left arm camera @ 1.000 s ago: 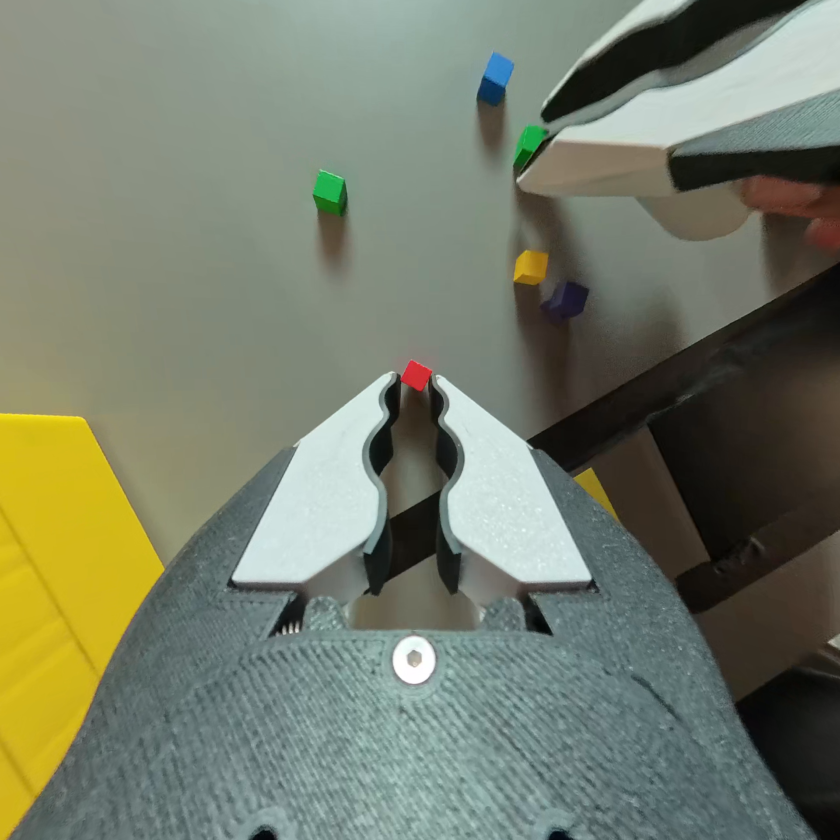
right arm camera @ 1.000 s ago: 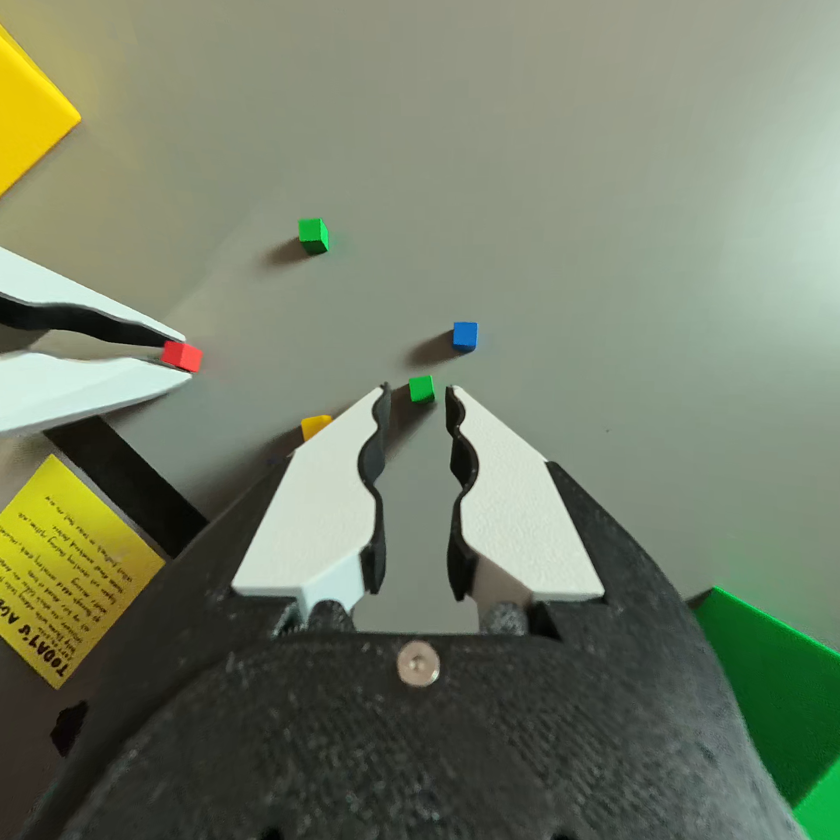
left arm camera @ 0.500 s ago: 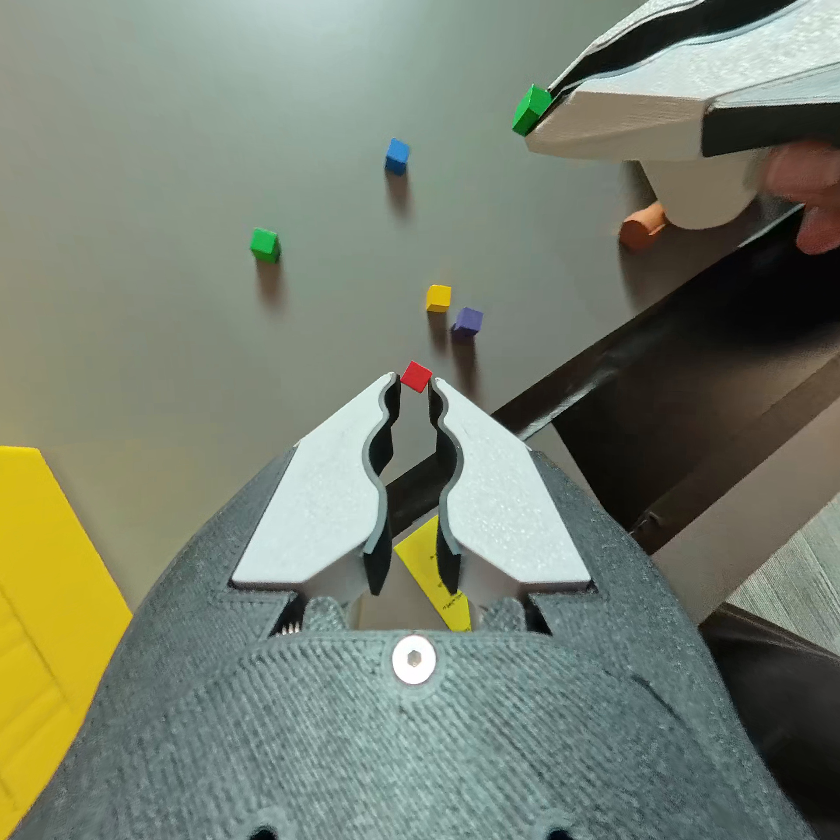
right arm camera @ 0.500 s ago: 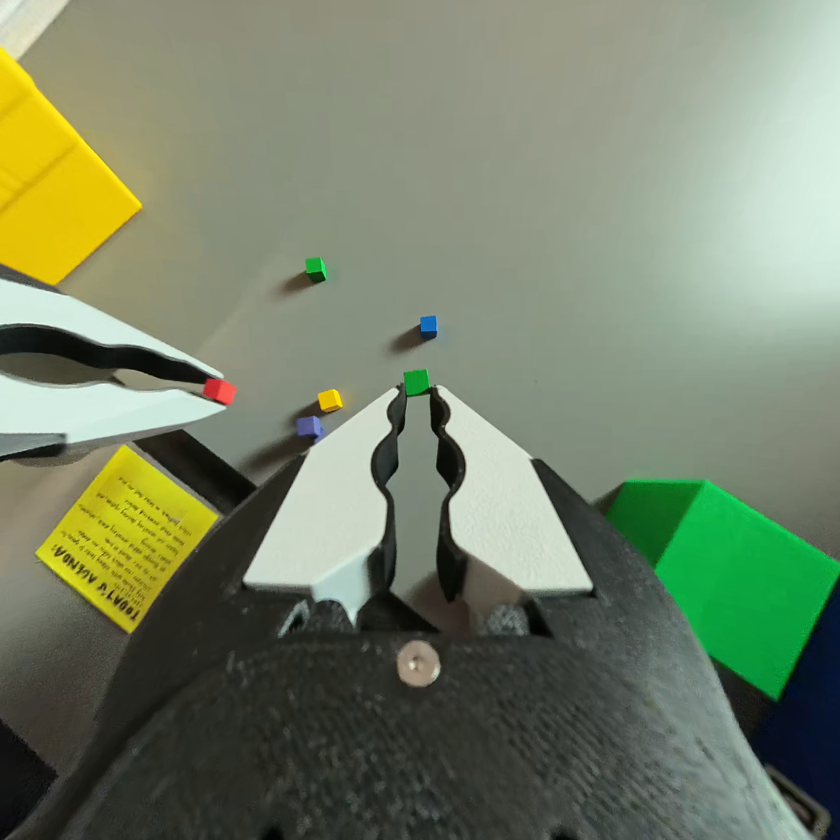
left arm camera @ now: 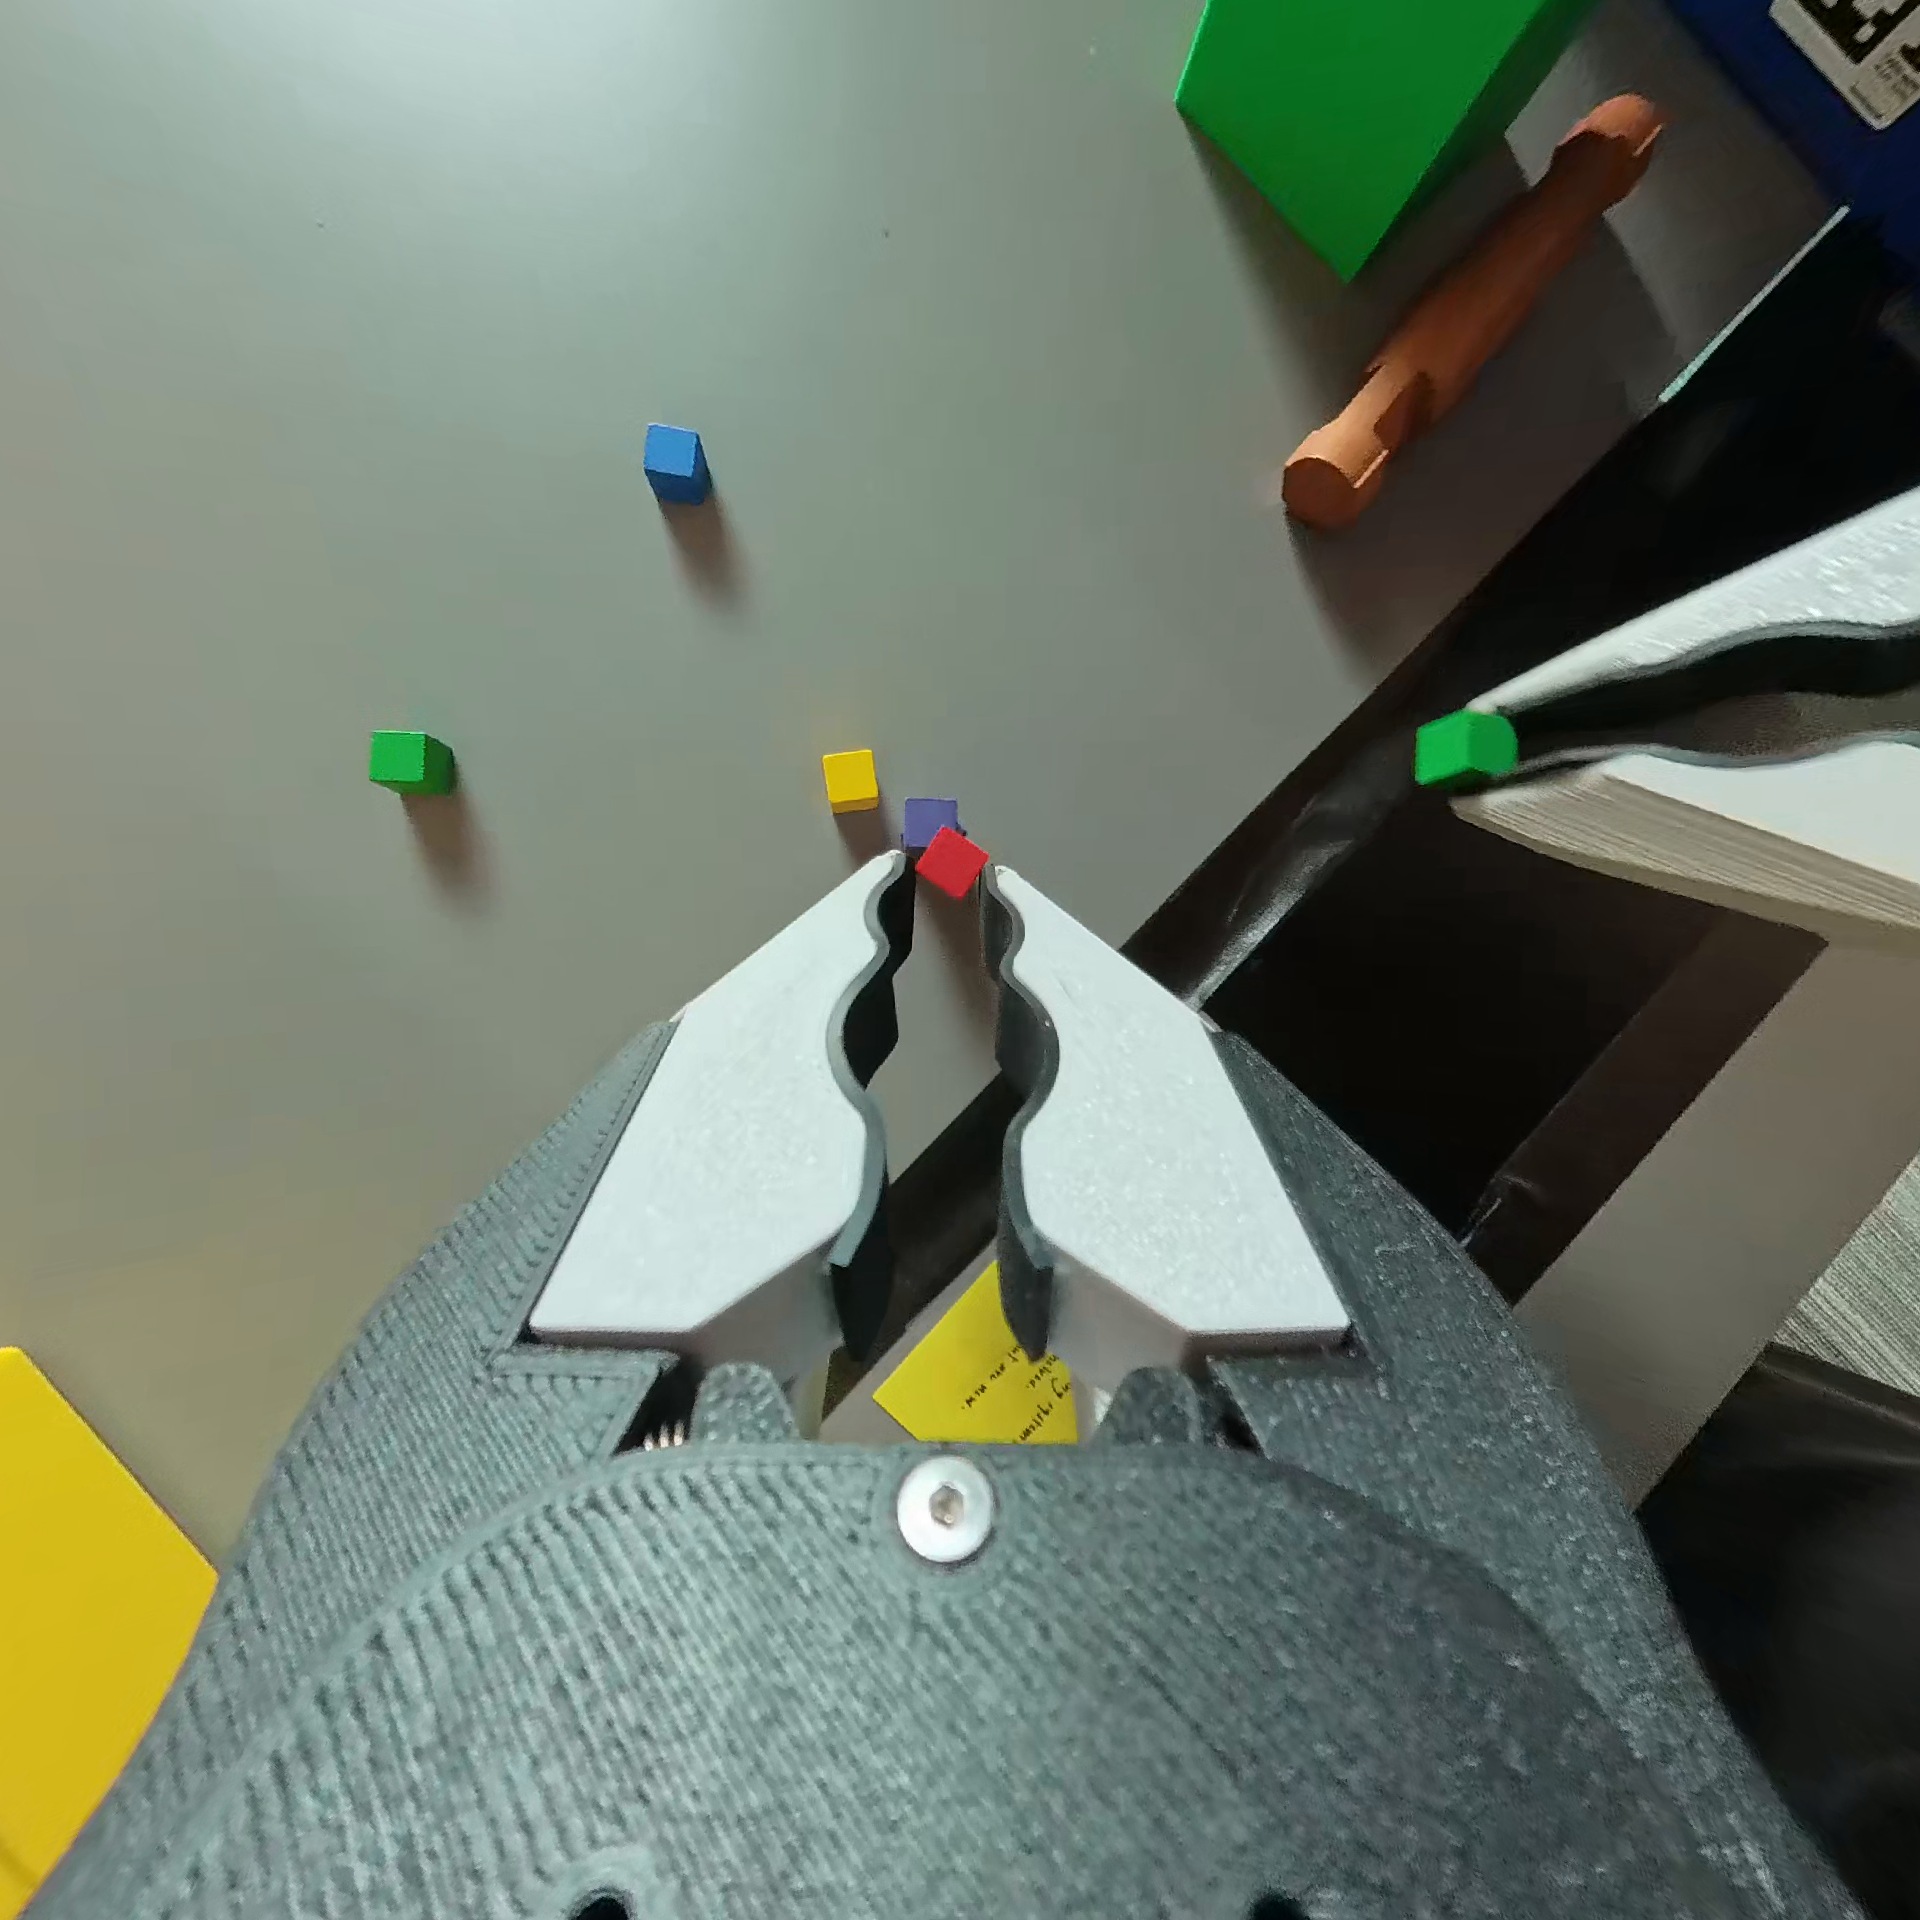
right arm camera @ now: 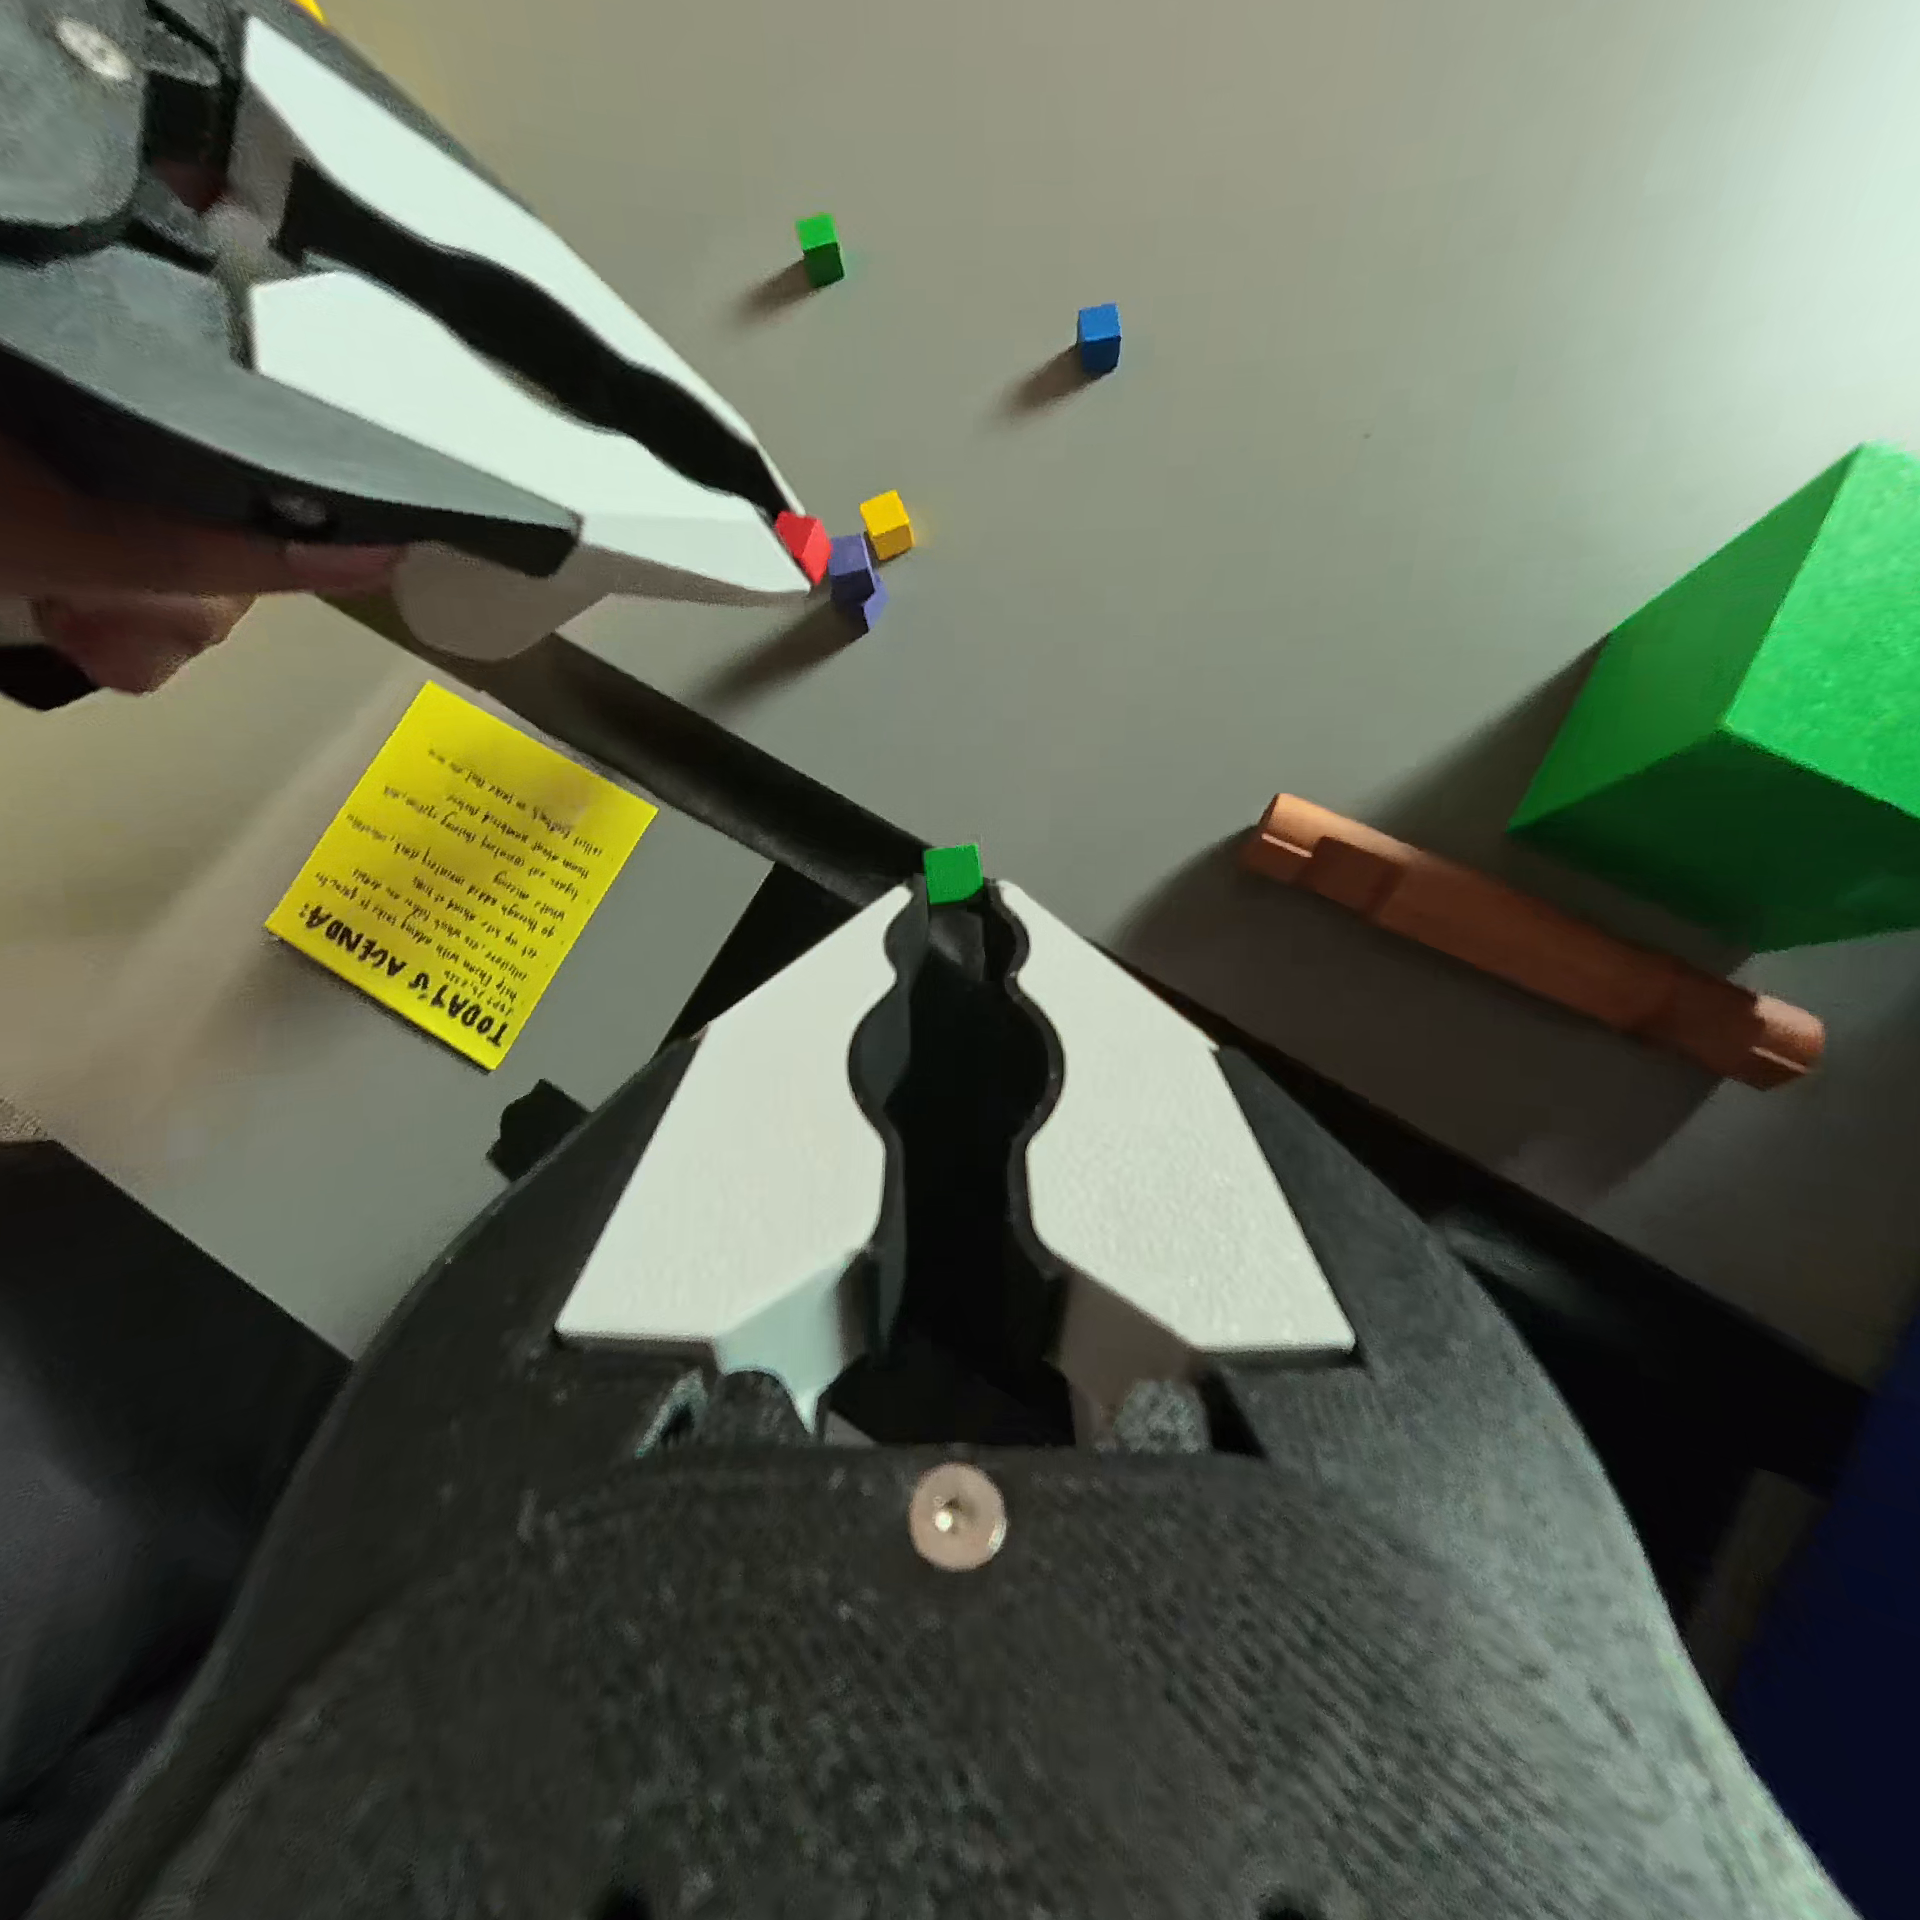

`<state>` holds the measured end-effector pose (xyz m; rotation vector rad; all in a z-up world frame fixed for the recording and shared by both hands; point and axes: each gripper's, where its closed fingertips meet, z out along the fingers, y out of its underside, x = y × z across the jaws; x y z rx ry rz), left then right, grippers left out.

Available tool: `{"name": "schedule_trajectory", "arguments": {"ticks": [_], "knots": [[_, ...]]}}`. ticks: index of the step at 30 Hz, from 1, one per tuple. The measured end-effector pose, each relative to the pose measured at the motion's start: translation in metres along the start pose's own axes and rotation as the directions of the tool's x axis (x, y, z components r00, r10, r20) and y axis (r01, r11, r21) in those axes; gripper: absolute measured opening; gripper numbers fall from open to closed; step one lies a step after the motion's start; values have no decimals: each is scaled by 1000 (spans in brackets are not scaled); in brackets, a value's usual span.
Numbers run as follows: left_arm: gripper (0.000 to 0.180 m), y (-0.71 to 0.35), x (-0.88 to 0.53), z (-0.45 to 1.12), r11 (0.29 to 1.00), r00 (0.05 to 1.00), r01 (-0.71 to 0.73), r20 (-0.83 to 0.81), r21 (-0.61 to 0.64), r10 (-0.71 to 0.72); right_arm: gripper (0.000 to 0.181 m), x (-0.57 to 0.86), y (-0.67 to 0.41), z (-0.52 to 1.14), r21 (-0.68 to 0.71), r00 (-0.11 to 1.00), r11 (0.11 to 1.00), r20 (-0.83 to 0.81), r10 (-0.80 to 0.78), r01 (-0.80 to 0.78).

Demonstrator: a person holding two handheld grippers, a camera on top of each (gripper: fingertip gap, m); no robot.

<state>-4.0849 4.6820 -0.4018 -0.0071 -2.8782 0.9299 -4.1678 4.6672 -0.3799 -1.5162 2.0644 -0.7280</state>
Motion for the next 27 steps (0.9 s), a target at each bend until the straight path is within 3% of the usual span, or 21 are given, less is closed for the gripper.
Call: {"name": "schedule_trajectory", "arguments": {"ticks": [15,27], "knots": [[11,-7,-5,9,1000,1000,-13,3,-5,13,9,-7,13,-6,-6,1000,1000,24,7,-7],[33,-4,0,-11,996,996,75,-60,55,-71,9,1,-15,-7,20,1000,1000,27,-10,10]]}}
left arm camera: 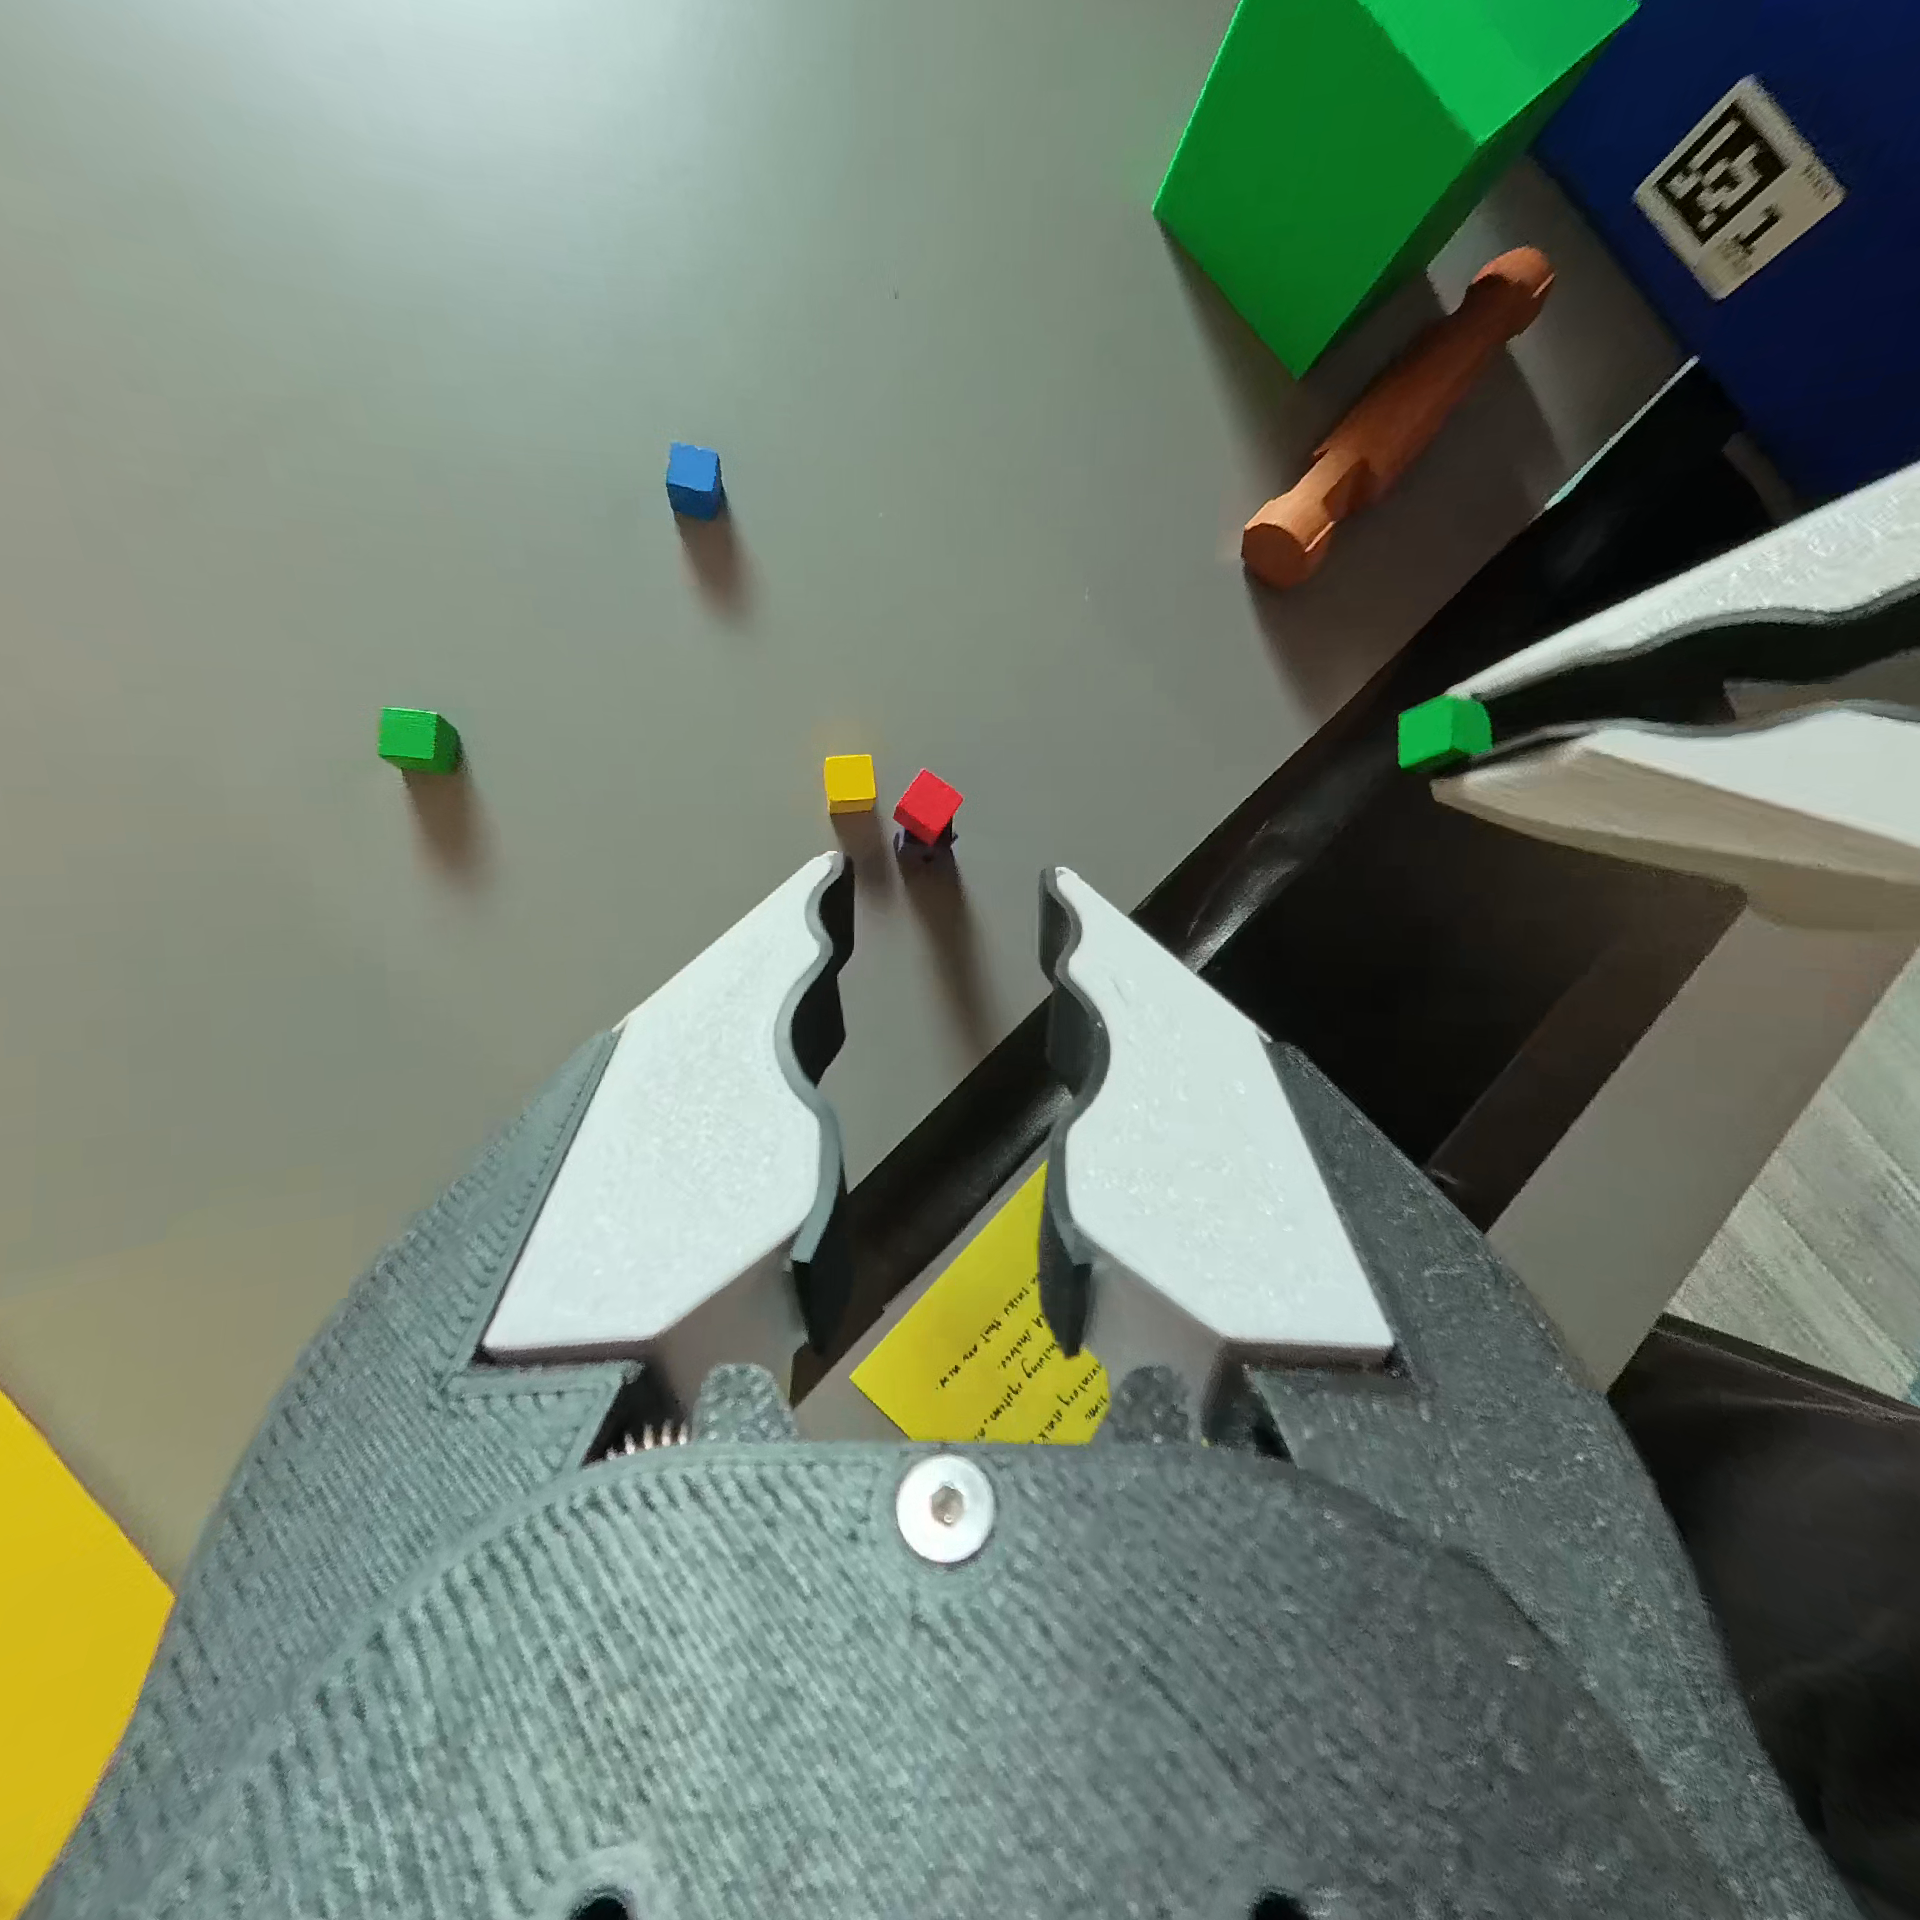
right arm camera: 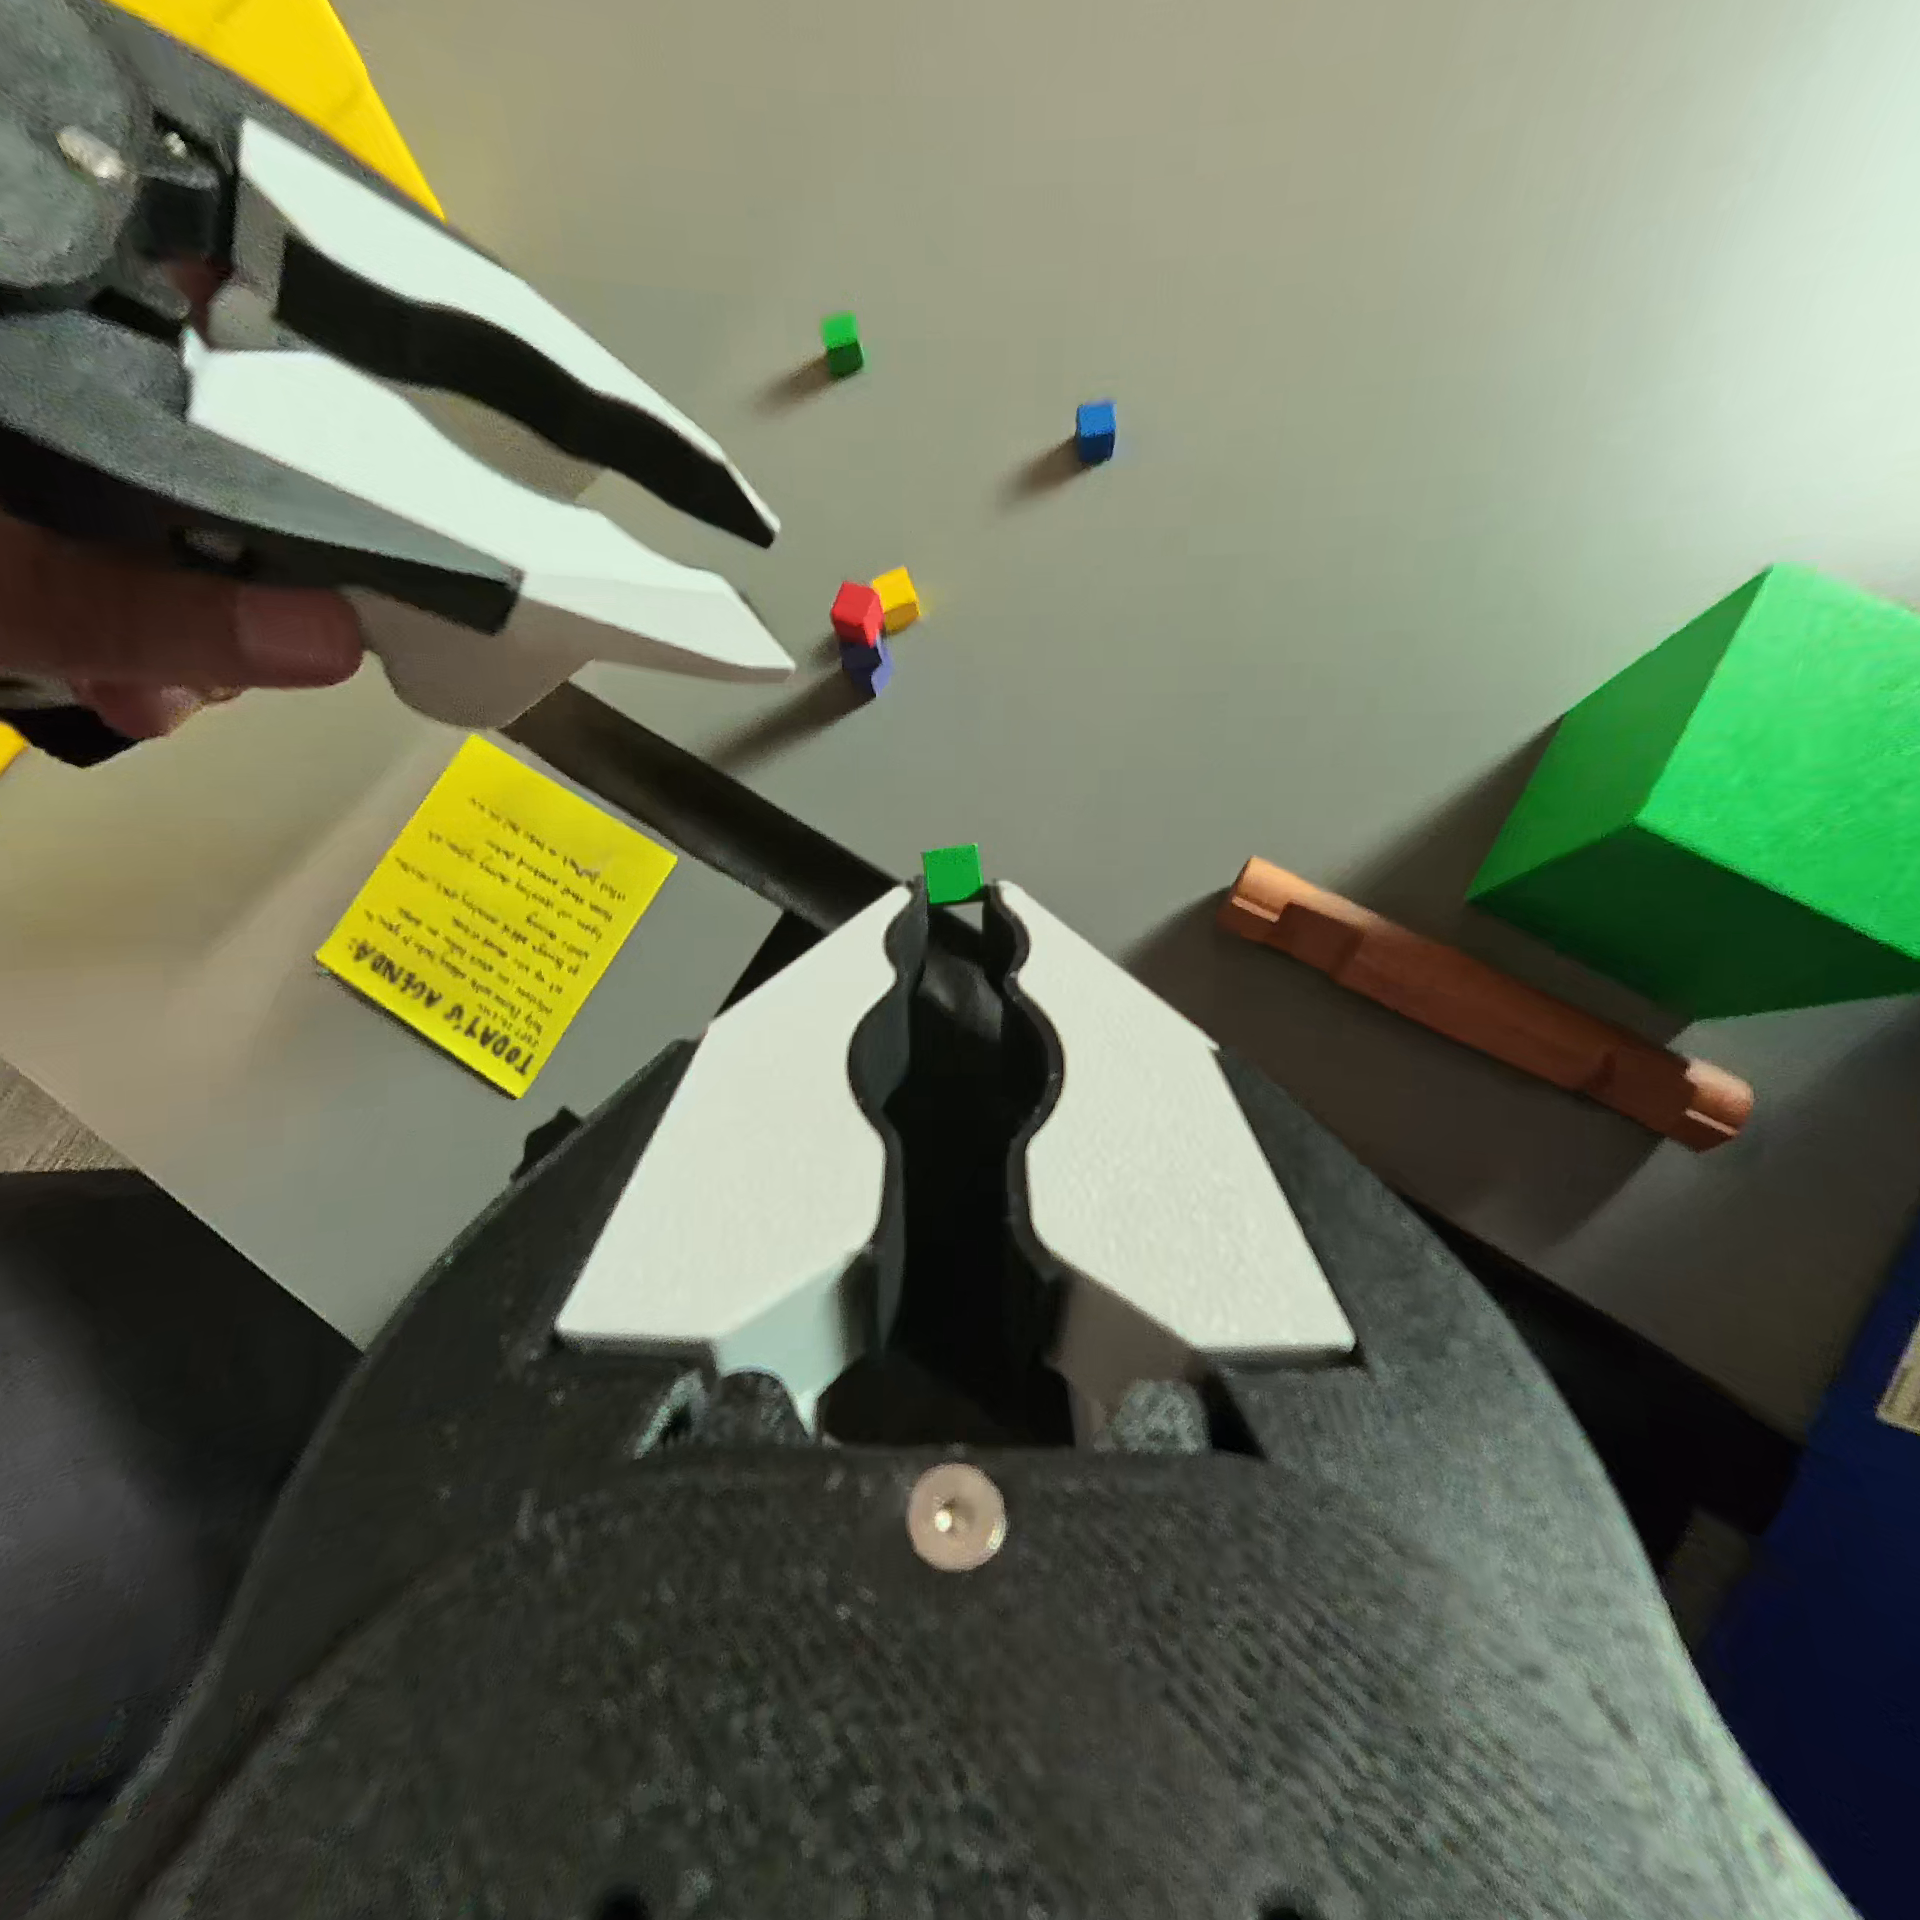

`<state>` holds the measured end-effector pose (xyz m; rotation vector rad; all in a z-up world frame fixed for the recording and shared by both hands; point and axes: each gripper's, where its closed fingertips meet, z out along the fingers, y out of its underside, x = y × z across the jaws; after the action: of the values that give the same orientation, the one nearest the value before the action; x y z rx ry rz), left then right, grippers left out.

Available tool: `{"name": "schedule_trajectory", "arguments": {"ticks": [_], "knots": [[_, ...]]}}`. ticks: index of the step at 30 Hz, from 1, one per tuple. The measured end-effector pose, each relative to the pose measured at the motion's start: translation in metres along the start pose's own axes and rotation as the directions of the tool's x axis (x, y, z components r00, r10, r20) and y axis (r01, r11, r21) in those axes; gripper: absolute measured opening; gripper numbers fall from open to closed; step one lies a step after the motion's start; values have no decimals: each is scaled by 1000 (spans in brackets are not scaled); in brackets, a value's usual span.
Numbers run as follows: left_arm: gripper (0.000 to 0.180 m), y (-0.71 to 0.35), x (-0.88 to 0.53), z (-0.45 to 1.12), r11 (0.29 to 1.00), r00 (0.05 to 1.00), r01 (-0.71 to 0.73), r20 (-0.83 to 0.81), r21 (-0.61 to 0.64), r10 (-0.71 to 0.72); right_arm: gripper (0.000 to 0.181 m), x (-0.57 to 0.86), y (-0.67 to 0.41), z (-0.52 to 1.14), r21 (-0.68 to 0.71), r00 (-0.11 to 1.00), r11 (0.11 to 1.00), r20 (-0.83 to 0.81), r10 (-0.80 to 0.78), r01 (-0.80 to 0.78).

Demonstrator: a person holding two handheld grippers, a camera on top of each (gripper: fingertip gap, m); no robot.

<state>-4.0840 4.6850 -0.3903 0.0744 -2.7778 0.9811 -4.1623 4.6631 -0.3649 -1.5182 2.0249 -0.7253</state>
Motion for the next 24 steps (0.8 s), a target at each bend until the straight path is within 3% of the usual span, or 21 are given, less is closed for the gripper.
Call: {"name": "schedule_trajectory", "arguments": {"ticks": [11,14,16,17,20,24], "knots": [[44,-15,-25,-40,990,995,100,7,104,-101,9,-20,-66,-2,159,988,978,98,118,-133],[45,-32,-31,-54,953,966,255,-83,162,-245,9,-40,-119,-28,361,901,860,373,220,-360],[54,-47,-32,-66,900,913,387,-218,201,-344,9,-33,-140,-43,412,849,784,460,261,-465],[62,-52,-33,-71,889,903,402,-251,217,-348,9,-28,-141,-43,417,862,792,439,254,-446],[61,-48,-39,-70,920,933,337,-200,200,-299,9,-26,-121,-28,343,926,890,329,187,-302],[61,-37,-32,-61,949,955,275,-161,153,-251,9,-32,-96,-15,249,956,946,258,141,-207]]}}
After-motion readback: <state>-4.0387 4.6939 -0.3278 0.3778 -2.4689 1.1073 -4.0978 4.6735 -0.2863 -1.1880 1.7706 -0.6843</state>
